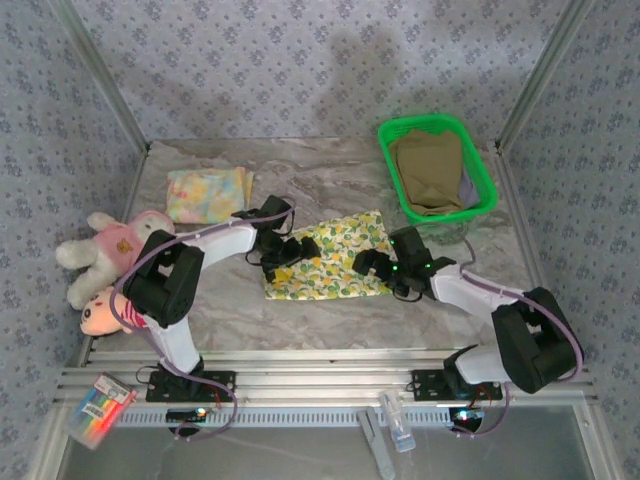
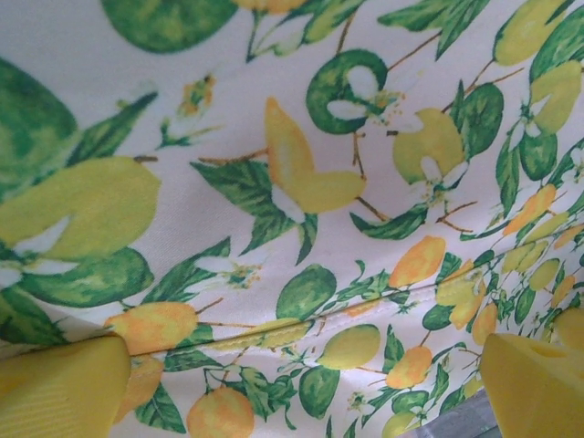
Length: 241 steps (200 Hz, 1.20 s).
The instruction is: Fold and stack the skirts
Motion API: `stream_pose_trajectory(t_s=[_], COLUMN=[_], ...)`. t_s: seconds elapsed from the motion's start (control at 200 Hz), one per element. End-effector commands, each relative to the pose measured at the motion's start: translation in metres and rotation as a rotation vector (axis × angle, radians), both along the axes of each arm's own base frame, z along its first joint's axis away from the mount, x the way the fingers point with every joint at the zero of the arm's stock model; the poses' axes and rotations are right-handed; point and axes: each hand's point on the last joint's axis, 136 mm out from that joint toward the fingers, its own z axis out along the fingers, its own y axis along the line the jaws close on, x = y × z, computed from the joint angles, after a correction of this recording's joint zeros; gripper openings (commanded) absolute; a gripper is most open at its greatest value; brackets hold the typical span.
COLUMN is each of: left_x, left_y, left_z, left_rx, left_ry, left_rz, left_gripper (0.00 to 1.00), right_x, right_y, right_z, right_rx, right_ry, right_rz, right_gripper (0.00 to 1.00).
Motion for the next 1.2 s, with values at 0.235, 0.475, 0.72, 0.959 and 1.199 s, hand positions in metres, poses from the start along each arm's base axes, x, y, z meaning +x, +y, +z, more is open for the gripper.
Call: stream_pose_trajectory(t_s=[0.235, 0.475, 0.72, 0.959, 1.199], left_x=[0.014, 0.004, -0.004, -0.006, -0.003], left_y=[0.010, 0.088, 0.103, 0.108, 0.086], left_z=[0.098, 0.076, 0.058, 0.019, 0.003], left_rx=[-0.063, 0.033, -0.085, -0.027, -0.092], left_ry=[-0.222, -0.174, -0.145, -0.077, -0.053], left_rz=[-0.078, 0.045, 0.047, 0.017, -0.020], left_gripper=[1.00, 1.00, 0.93, 0.81, 0.64], right_x=[0.006, 0.027, 0.036, 0.024, 0.011], right_y=[-0.004, 0.008, -0.005, -0.017, -0.020], right_z=[0.048, 0.046, 0.000, -0.049, -0.074], right_rx=[-0.005, -0.034, -0.172, -0.232, -0.235], right_ry=[-0.115, -0.120, -0.010, 0.157, 0.241], right_rz=[0.064, 0.093, 0.069, 0.048, 0.032], right_gripper=[0.96, 0.51, 0.00, 0.00, 0.00])
